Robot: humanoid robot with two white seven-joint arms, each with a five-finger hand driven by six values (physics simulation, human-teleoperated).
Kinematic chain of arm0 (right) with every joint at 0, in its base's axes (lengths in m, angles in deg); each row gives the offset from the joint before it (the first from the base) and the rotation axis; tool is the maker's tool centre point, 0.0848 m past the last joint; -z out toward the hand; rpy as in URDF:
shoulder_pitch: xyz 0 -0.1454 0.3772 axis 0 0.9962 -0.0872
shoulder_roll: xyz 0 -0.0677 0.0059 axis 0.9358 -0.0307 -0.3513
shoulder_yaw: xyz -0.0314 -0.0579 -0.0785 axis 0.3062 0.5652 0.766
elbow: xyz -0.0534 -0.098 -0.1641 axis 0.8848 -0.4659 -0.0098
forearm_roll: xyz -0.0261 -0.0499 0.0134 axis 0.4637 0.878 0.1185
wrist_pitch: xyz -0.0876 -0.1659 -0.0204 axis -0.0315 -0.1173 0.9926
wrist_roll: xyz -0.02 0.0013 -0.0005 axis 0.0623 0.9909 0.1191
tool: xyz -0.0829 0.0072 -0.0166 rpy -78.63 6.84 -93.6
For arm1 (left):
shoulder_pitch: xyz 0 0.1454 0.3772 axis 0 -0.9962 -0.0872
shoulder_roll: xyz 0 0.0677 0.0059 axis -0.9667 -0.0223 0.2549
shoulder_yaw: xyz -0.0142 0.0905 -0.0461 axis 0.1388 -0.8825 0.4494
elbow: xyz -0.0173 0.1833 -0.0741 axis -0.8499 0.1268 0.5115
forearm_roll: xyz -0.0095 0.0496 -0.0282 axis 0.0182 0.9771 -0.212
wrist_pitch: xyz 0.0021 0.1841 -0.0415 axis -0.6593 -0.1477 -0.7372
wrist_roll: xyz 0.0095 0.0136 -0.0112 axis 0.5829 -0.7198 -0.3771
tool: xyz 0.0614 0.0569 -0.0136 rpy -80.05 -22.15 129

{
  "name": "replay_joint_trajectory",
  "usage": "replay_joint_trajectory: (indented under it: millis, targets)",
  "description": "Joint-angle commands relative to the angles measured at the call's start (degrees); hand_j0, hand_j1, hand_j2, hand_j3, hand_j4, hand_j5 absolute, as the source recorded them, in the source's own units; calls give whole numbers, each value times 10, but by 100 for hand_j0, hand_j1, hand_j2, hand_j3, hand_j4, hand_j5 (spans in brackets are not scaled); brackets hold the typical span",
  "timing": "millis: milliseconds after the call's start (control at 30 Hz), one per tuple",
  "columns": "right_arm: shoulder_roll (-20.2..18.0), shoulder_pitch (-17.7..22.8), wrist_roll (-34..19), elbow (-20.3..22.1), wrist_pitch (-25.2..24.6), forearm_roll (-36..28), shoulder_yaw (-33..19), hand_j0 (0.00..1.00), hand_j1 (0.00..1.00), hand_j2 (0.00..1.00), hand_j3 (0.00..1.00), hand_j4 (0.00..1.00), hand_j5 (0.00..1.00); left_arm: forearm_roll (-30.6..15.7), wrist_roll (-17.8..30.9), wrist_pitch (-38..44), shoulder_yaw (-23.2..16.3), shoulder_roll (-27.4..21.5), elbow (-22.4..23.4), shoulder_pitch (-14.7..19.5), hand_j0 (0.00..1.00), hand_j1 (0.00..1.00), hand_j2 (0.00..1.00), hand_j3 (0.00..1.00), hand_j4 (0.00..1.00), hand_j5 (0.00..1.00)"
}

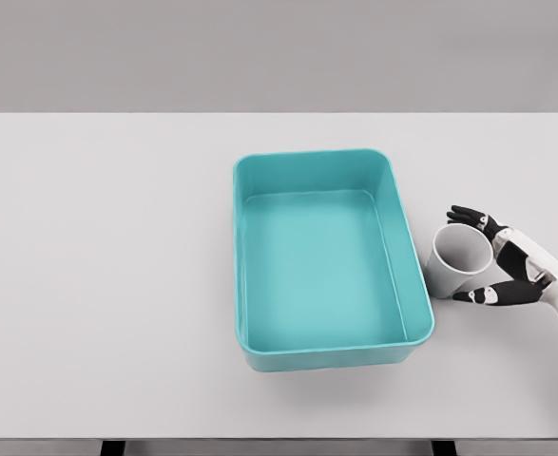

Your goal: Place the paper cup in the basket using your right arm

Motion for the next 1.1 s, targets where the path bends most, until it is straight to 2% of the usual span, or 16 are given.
replay_joint_trajectory:
  millis: [0,533,667,733,1067]
  targets:
    - [0,0,0,1,0,-4,3,100,100,100,100,100,100,0,0,0,0,0,0,0,100,100,100,100,100,100]
    - [11,-11,0,0,-2,9,8,100,100,100,100,100,100,0,0,0,0,0,-1,1,100,100,100,100,100,100]
    - [12,-12,0,2,-1,15,14,75,75,75,75,75,75,0,0,0,0,0,0,1,100,100,100,100,100,100]
    - [12,-12,0,2,-2,18,14,69,69,69,69,69,69,0,1,0,0,0,0,0,100,100,100,100,100,100]
    - [11,-16,0,0,0,36,9,57,57,57,57,57,57,0,1,0,0,0,0,0,100,100,100,100,100,100]
